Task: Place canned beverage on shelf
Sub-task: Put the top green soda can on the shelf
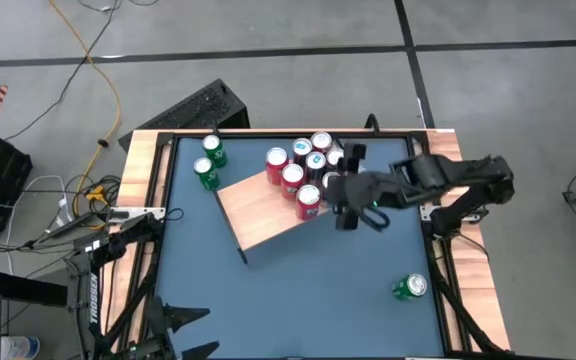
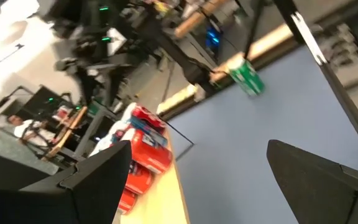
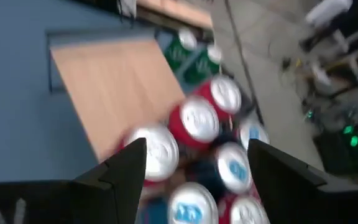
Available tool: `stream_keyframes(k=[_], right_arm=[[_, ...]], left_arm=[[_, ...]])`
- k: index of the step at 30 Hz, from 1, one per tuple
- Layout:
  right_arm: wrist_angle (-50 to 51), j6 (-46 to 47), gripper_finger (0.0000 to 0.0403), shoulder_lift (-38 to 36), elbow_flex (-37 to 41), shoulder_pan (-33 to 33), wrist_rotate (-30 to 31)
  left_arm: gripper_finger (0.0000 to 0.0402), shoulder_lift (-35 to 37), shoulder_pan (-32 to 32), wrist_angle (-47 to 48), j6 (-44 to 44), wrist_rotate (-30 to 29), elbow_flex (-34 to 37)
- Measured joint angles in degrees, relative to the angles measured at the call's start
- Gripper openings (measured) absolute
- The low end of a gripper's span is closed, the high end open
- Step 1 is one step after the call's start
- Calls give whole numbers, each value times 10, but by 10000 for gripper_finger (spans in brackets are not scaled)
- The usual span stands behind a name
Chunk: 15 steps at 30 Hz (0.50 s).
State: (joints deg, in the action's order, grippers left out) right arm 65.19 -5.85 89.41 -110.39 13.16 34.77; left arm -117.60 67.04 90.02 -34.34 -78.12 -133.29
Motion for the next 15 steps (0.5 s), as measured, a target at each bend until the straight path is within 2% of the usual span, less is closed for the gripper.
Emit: stream_keyframes(k=[4,9,15], right_arm=[[-68,-20,273,0,0,29,27],[-106,-18,273,-3,0,43,30],[-79,-17,273,-5,0,61,31]], left_arm=[[356,7,-12,0,-20,-44,0],[333,59,-65,0,11,-80,-1],[305,138,-169,0,77,-61,0]])
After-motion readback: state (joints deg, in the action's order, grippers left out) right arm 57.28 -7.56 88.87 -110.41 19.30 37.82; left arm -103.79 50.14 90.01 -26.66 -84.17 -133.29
